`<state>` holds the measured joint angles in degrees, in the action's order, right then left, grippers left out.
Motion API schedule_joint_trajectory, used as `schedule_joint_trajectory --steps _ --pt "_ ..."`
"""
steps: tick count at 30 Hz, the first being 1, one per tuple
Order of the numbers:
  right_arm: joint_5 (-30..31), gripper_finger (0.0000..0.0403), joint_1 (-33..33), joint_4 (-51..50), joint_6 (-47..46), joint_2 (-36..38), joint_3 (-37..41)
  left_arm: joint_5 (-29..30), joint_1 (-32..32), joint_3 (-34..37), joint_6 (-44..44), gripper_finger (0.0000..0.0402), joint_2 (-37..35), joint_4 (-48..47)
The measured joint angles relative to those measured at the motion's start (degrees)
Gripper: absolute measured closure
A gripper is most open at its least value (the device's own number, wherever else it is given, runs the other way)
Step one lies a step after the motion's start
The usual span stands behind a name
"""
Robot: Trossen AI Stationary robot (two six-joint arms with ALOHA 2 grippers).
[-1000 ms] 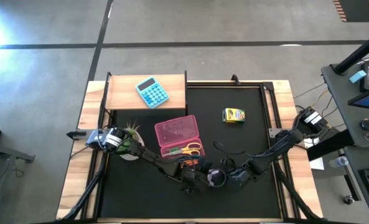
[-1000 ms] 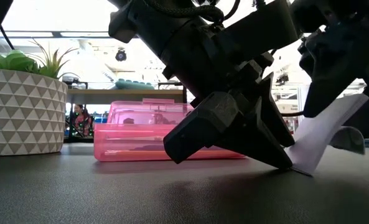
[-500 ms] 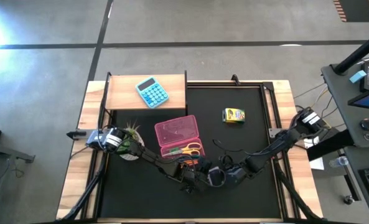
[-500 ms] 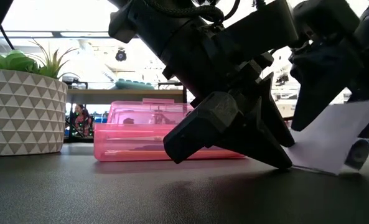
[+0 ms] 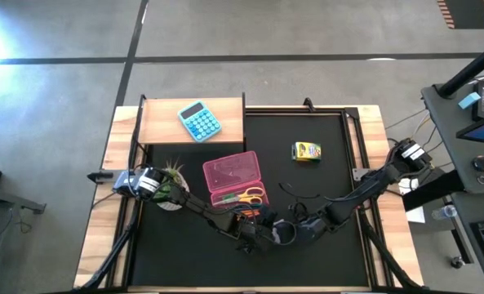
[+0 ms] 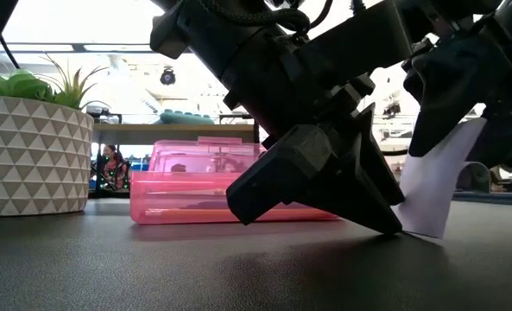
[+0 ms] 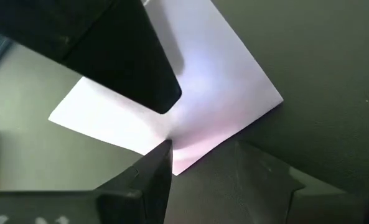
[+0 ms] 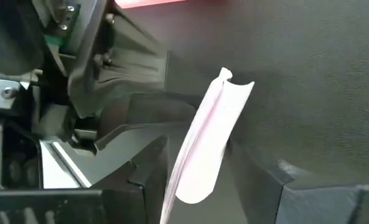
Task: Pack school essentials
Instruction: Put the white notes into the pink box
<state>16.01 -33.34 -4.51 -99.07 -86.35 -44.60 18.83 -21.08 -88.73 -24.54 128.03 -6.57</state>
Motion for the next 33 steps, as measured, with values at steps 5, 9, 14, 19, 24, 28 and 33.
schedule_joint_trajectory --steps 5,9,14,19,24,28,33 --pt "0.0 0.0261 0.0 -1.3 -1.06 0.0 0.0 0.0 0.0 0.0 0.16 0.0244 0.0 -0.01" --pt "0.02 0.0269 0.02 -1.38 -1.42 0.0 0.0 0.0 0.0 0.02 0.18 0.0244 0.0 -0.02" --pt "-0.1 0.0276 0.0 -1.24 -1.42 0.0 0.0 -0.02 0.0 0.02 0.18 0.0244 0.0 -0.02" --pt "-1.46 0.0278 0.0 -1.21 -1.42 0.04 0.0 -0.02 0.0 0.04 0.18 0.0244 0.0 -0.04" --pt "-1.49 0.0278 0.0 -1.26 -1.42 0.36 0.0 -0.03 0.0 0.04 0.2 0.0244 0.0 -0.04" --pt "-1.58 0.0278 0.0 -1.67 -1.42 1.27 0.0 0.0 0.0 0.04 0.21 0.0244 0.0 -0.04" --pt "-1.66 0.0279 0.0 -3.86 -1.42 2.95 0.0 0.19 0.0 0.04 0.29 0.0244 0.0 -0.04"
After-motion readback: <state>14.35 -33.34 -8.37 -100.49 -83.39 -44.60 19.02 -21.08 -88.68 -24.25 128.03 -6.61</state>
